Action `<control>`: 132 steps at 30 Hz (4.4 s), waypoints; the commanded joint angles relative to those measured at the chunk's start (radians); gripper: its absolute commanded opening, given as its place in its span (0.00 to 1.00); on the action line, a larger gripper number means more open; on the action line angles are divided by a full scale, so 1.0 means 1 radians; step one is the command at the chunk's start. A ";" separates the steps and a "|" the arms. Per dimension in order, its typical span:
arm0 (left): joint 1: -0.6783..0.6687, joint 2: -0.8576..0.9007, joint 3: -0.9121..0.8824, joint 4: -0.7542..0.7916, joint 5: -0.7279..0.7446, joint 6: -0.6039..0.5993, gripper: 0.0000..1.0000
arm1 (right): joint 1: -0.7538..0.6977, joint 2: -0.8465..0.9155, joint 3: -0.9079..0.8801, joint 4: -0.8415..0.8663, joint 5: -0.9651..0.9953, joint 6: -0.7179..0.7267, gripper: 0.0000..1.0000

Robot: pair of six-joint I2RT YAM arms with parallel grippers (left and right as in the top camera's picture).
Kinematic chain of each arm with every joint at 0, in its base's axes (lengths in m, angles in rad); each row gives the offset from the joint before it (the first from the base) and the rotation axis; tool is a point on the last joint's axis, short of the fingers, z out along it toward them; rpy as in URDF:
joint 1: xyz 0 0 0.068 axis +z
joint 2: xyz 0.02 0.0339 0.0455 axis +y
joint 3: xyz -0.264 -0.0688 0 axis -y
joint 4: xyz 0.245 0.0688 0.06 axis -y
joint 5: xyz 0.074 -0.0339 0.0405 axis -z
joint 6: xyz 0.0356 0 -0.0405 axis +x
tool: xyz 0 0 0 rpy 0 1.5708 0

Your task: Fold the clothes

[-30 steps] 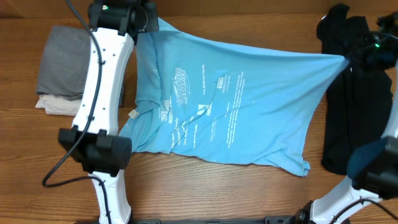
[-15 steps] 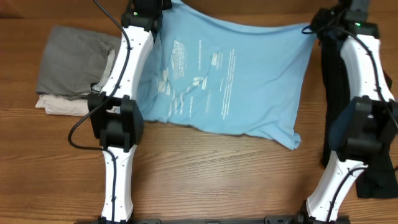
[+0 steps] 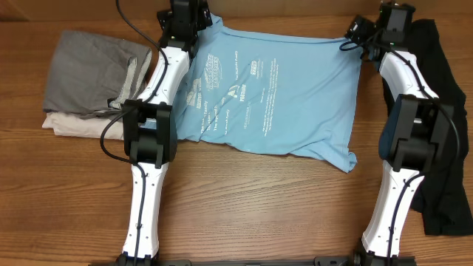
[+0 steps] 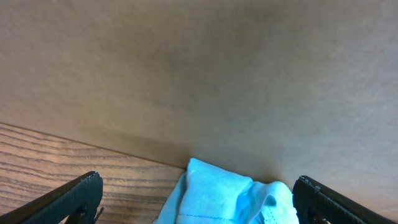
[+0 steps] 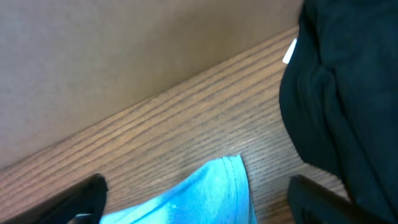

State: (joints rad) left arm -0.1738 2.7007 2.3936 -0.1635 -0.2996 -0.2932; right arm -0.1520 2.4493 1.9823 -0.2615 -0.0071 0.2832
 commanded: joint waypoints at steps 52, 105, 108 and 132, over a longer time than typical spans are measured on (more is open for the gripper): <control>-0.048 -0.636 -0.805 -0.954 0.325 -0.019 0.47 | 0.028 -0.564 -0.758 -0.852 -0.224 -0.035 0.62; -0.050 -0.529 -0.436 -0.937 0.065 0.035 1.00 | -0.075 -0.787 -0.692 -0.514 -0.020 0.010 0.04; -0.069 -0.569 -0.418 -1.030 0.068 0.035 1.00 | -0.075 -0.787 -0.692 -0.514 -0.032 0.010 0.04; -0.257 -0.595 -0.802 -0.858 -0.024 0.013 0.67 | -0.077 -0.786 -0.692 -0.526 -0.054 0.005 0.04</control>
State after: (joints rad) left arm -0.4305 2.1323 1.6508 -1.0798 -0.3000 -0.2813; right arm -0.2222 1.6581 1.2716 -0.7944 -0.0608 0.2874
